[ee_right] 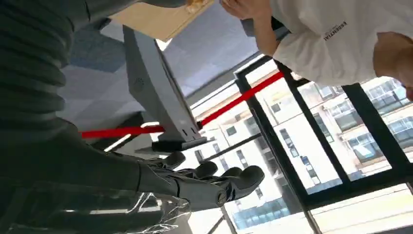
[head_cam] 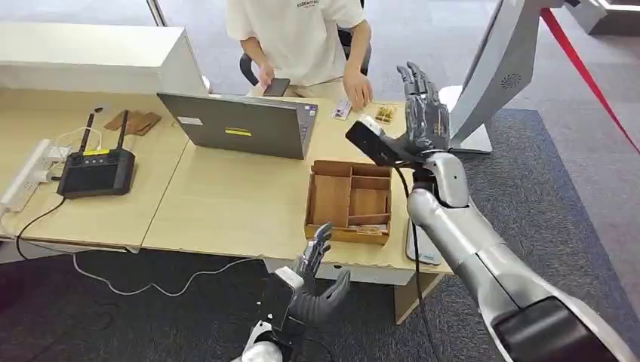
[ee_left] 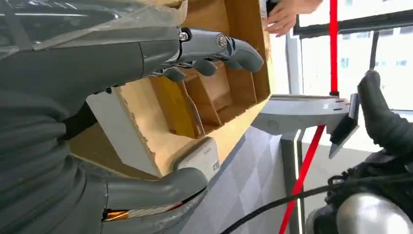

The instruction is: Pass the card to the sensor for recognition and then transmit it.

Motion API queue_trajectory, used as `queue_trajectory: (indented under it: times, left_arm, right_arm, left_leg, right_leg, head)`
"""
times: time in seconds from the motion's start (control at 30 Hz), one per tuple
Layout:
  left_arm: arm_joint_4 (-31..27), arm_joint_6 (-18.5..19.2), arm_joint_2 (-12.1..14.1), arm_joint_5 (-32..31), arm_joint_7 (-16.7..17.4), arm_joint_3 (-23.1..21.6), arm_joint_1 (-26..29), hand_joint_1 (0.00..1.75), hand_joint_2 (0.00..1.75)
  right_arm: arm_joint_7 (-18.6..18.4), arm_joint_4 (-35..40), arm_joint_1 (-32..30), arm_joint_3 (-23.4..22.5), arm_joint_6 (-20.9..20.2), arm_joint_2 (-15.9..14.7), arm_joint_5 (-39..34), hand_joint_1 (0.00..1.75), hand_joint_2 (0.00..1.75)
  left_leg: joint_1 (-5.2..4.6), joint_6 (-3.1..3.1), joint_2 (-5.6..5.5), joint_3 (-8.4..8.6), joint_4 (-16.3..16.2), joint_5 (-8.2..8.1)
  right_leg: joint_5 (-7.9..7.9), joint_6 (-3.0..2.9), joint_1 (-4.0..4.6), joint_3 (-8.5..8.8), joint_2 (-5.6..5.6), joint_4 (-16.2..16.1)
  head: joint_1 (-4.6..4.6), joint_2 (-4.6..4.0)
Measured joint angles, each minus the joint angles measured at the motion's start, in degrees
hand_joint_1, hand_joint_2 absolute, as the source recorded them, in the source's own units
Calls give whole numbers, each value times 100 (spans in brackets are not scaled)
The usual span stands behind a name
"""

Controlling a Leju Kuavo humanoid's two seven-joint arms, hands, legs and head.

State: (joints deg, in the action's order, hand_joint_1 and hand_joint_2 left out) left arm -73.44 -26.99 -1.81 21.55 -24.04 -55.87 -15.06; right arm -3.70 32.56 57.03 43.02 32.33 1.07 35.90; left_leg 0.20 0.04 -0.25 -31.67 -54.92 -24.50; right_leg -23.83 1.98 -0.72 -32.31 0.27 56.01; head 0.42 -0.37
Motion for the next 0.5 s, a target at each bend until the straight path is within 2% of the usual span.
queue_trajectory:
  times: [0.23, 0.37, 0.5]
  left_arm:
    - [-227, -441, 155, -220, 9, 109, 212, 0, 175]
    - [-394, -573, 225, -326, 22, 210, 330, 0, 175]
    - [-490, -575, 258, -343, 9, 299, 419, 0, 175]
  right_arm:
    - [282, 1342, -1289, -39, -177, -168, -1878, 0, 175]
    - [352, 1885, -1923, -37, -181, -326, -2216, 0, 175]
    - [354, 2331, -2322, -31, -326, -485, -2154, 0, 175]
  left_leg:
    - [2, -1, -1, 0, 1, -3]
    - [2, -1, -1, -1, 1, -4]
    - [1, 0, -1, 0, 1, -4]
  right_leg:
    - [-4, -3, 2, 1, -1, -1]
    - [-5, -3, 2, 1, -1, -2]
    - [-4, -3, 1, 1, -1, -2]
  head:
    - [0, 0]
    - [0, 0]
    - [0, 0]
